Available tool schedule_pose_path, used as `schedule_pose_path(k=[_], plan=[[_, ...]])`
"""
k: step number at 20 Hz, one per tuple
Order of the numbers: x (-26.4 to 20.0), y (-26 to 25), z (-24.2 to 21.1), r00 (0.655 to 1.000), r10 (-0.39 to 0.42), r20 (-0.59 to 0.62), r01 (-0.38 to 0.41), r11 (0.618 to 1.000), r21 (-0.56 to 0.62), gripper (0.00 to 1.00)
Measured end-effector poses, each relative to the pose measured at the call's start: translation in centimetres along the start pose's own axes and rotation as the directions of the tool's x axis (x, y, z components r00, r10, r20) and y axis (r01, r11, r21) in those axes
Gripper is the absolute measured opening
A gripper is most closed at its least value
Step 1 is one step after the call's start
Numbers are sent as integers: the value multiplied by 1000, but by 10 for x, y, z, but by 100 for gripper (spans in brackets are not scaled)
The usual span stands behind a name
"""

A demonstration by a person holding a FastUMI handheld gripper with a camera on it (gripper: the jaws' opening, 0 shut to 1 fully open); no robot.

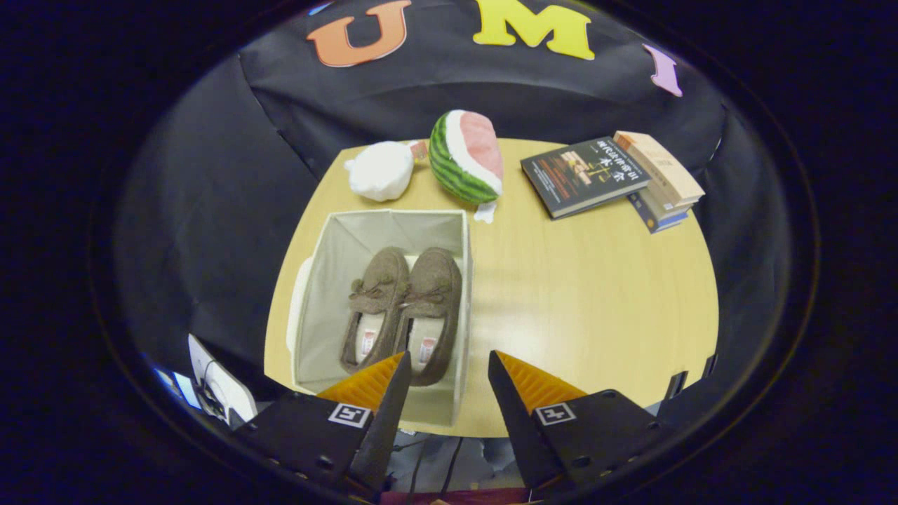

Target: Open the storage box then place both shoes into the box .Put the left shoe in first, then the right shoe, with the right side of both shoes facing outward in a uniform manner.

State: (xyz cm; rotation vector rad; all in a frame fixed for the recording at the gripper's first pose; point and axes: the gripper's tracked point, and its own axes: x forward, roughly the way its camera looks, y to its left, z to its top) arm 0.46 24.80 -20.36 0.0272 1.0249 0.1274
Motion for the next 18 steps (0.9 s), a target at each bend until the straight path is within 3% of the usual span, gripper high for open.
schedule_pose_path(k=[3, 5, 8, 9, 11, 14, 18], plan=[[-41, -32, 5, 989, -16, 145, 13, 1000, 21, 74], [-67, -60, 10, 963, -64, 262, 56, 998, 38, 77], [-102, -85, 9, 924, -91, 372, 71, 995, 68, 91], [-113, -93, 8, 908, -97, 408, 68, 994, 85, 92], [-140, -106, 15, 858, -102, 504, 49, 992, 117, 92], [-182, -133, 32, 753, -152, 640, 116, 988, 97, 94], [-224, -140, 30, 637, -123, 761, 99, 992, 78, 97]])
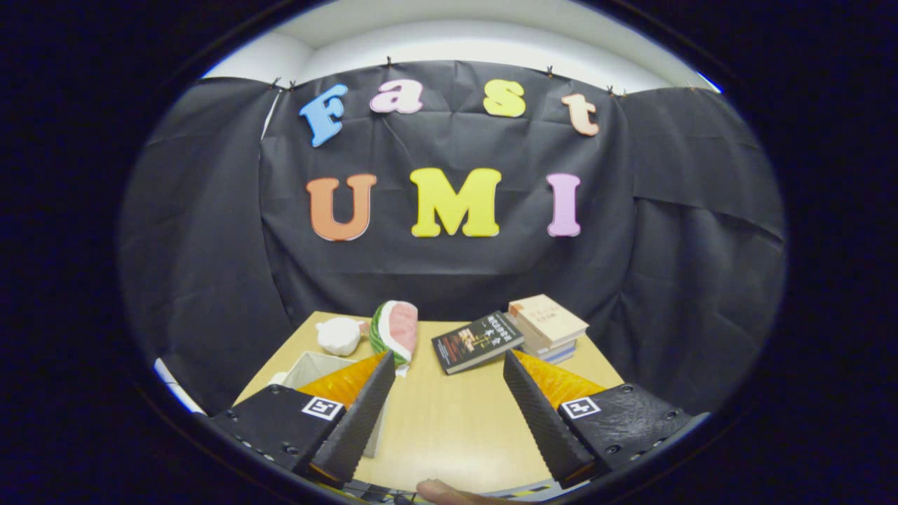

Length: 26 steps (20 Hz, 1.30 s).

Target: Open the storage box then place both shoes into the box .Put the left shoe in first, then the right shoe, with the right side of both shoes facing outward in a uniform manner.

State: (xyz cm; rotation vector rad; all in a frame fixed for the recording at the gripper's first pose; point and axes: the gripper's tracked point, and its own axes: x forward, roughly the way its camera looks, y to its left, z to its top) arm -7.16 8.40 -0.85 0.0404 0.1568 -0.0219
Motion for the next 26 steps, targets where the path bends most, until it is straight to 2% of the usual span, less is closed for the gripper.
schedule_pose_path(k=[3, 6, 8, 11, 16, 26], plan=[[-20, -8, 30, 990, 47, 134, -51, 998, 22, 97], [-30, -33, 41, 978, 13, 206, -7, 999, -32, 96], [-36, -41, 44, 975, 13, 223, -7, 1000, -27, 96], [-37, -70, 49, 972, -16, 235, 16, 1000, 1, 96], [-34, -99, 56, 968, 1, 250, 0, 1000, -5, 96], [-17, -122, 34, 977, 53, 205, -50, 999, -20, 96]])
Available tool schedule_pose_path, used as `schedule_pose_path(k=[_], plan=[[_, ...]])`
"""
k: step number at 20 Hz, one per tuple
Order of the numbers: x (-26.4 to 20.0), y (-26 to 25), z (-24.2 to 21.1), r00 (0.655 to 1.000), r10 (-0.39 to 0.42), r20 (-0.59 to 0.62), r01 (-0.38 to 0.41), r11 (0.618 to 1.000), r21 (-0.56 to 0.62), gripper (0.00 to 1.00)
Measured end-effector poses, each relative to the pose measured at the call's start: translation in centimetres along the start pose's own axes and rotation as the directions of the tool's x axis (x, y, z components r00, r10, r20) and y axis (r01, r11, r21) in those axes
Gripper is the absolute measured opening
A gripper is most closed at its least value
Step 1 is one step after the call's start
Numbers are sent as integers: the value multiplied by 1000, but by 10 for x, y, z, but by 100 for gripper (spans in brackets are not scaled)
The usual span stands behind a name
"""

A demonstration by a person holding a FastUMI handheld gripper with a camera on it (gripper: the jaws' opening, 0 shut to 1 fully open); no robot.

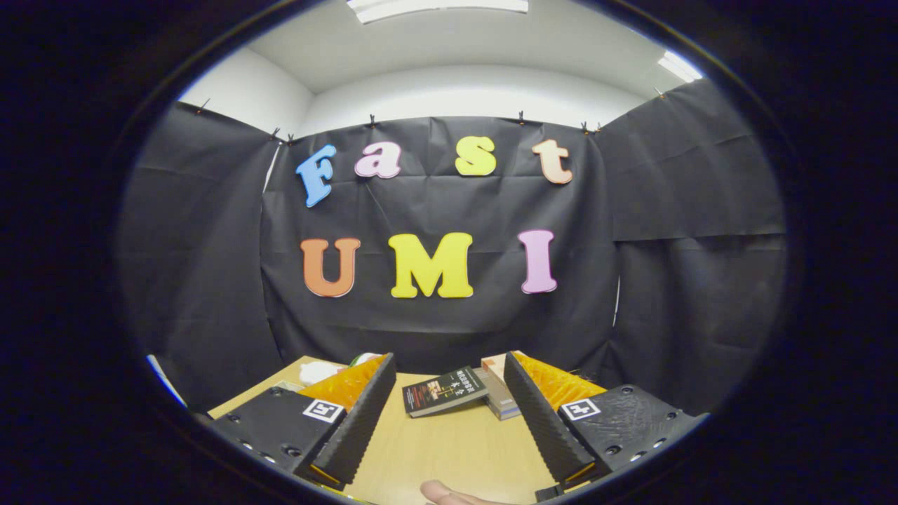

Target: Open the storage box then place both shoes into the box .Put the left shoe in first, then the right shoe, with the right side of both shoes facing outward in a uniform manner.

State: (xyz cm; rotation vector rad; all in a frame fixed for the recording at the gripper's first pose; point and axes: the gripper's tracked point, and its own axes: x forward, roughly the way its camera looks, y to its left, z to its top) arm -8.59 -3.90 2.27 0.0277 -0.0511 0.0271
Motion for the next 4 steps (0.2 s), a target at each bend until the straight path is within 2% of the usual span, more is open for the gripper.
schedule_pose_path(k=[4], plan=[[1, 3, -5, 999, 22, -26, -22, 1000, 4, 96]])
